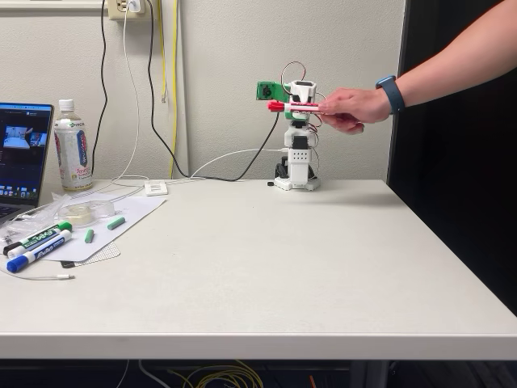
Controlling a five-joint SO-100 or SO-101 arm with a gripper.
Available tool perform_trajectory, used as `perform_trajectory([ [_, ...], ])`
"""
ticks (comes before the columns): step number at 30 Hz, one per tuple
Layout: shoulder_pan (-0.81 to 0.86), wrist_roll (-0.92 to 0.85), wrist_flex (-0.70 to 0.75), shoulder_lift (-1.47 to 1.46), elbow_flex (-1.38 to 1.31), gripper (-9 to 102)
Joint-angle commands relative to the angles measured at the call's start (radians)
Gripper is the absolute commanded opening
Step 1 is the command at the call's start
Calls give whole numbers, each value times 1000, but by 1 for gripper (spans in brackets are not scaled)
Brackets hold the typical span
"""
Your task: Pick up the red marker.
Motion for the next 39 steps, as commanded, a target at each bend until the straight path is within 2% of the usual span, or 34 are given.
perform_trajectory([
  [1, 8, -5, -5, 0, -5, 0],
  [39, 2, -60, 25, 2, -5, 0],
])
